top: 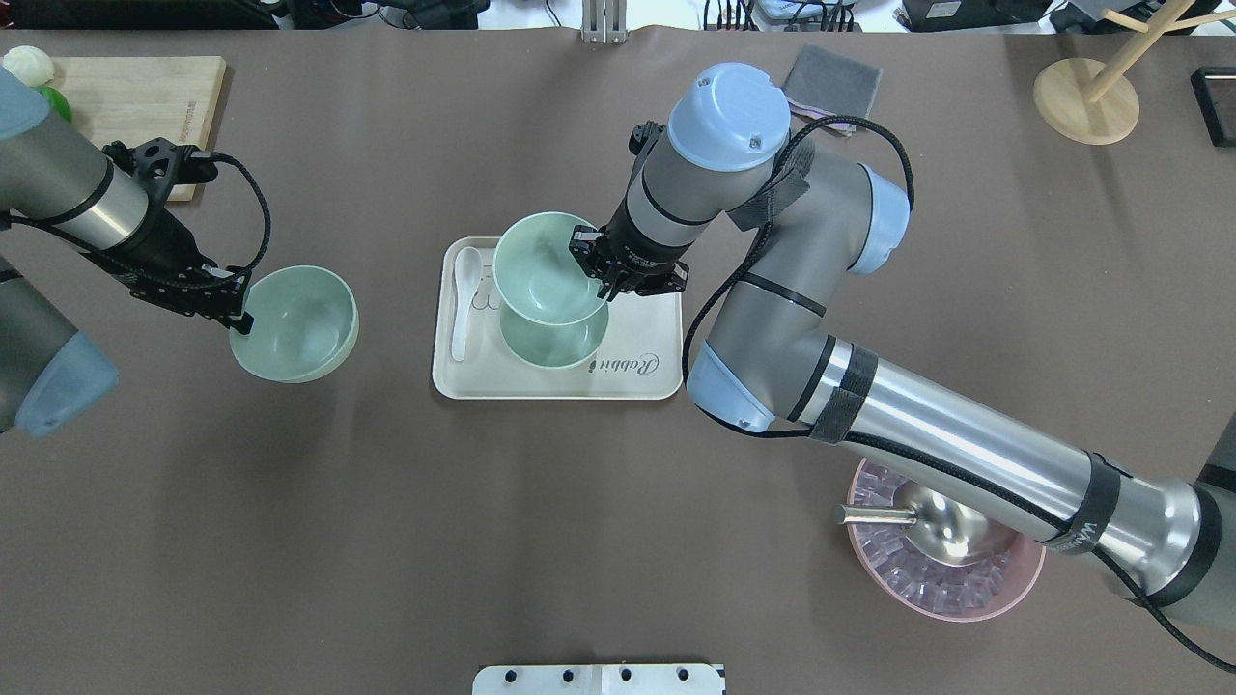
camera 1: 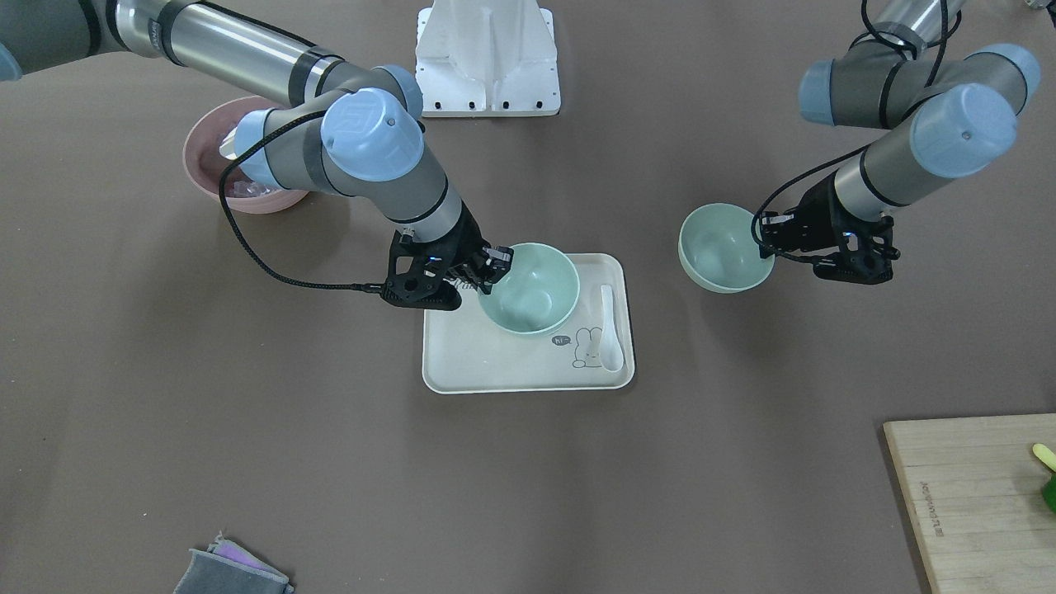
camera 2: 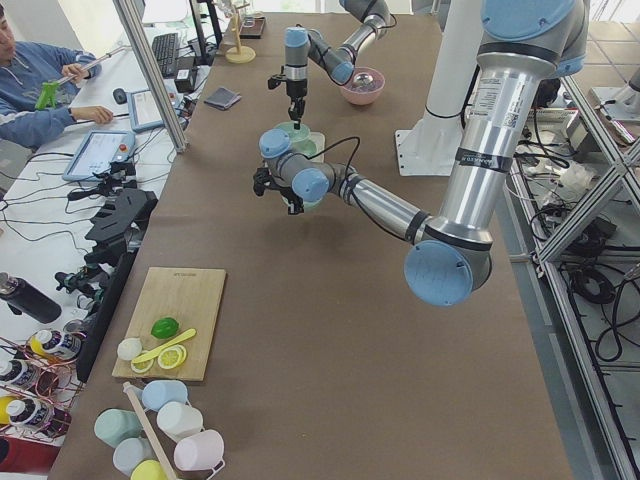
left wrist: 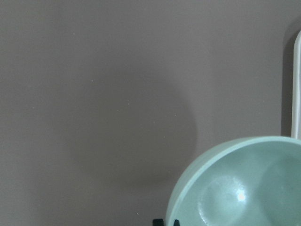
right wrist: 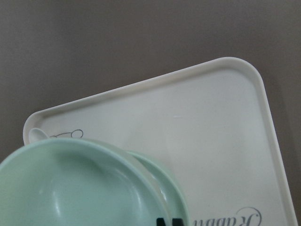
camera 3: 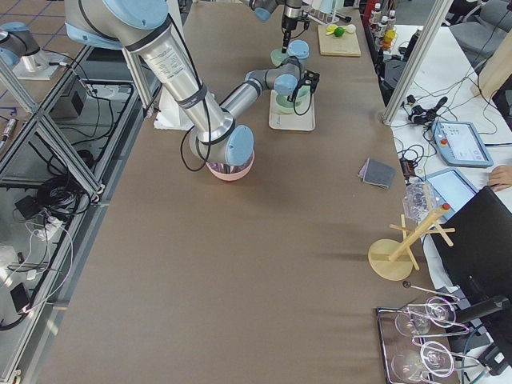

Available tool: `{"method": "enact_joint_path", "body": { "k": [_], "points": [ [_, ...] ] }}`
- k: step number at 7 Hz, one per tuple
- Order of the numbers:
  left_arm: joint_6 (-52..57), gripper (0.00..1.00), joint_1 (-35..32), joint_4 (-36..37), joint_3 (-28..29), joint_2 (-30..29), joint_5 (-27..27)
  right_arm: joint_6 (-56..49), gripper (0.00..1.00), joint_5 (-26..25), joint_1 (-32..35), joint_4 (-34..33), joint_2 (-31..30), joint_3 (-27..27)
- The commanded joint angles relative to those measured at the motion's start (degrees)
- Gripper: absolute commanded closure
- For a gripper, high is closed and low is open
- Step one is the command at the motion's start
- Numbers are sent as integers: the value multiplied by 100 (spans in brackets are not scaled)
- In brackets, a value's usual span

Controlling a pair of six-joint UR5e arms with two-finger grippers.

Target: Stack green bowls together

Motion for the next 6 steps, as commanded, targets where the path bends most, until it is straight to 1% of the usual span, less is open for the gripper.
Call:
{"method": "enact_joint_path", "body": {
  "k": [1,6],
  "points": [
    [-74,100,-4,7,-40,6,-25,279,100,-2,-67,44,32,-24],
    [-232,100,-4,-1,-110,-3,-25,324,100,77,-155,17,24,-77]
  ]
}}
